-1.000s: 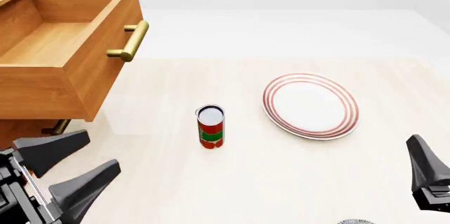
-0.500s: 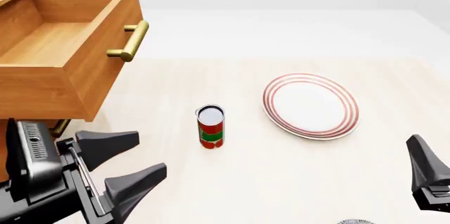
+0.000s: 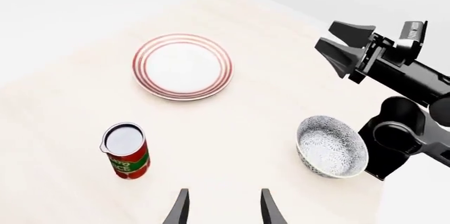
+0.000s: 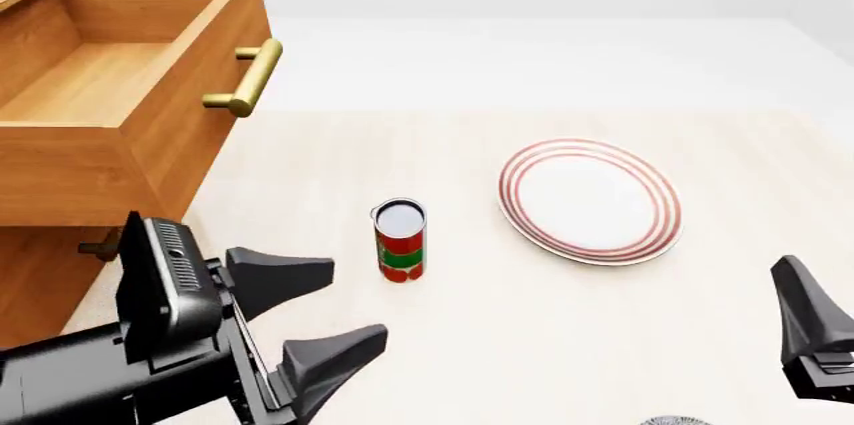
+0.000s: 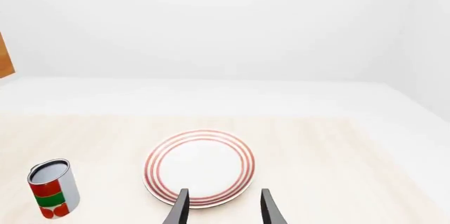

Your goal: Put the bowl in the top drawer of the cabinet.

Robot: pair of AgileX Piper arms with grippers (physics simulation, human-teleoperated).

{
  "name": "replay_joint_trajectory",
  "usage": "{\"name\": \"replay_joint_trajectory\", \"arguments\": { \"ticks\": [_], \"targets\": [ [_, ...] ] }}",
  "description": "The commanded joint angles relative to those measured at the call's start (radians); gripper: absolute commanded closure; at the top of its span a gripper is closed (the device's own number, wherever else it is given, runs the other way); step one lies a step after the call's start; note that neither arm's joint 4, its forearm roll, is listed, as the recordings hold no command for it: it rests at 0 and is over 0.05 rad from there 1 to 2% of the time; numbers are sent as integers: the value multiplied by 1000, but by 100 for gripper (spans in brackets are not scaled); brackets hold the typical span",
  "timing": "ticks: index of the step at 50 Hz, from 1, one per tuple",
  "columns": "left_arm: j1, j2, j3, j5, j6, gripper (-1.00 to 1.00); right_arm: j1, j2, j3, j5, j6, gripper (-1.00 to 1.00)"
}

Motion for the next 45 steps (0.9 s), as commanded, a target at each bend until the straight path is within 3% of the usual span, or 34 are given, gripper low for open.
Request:
{"name": "replay_joint_trajectory", "arguments": {
  "ticks": [1, 28, 45],
  "targets": [
    [-39, 65, -36, -17, -3, -100, 0, 0, 0, 0, 0, -100],
    [-133, 247, -110, -90, 7, -100, 1, 0, 0, 0, -1, -100],
    [-211, 407, -168, -157, -35, -100, 2, -6, 8, -3, 0, -100]
  ]
}}
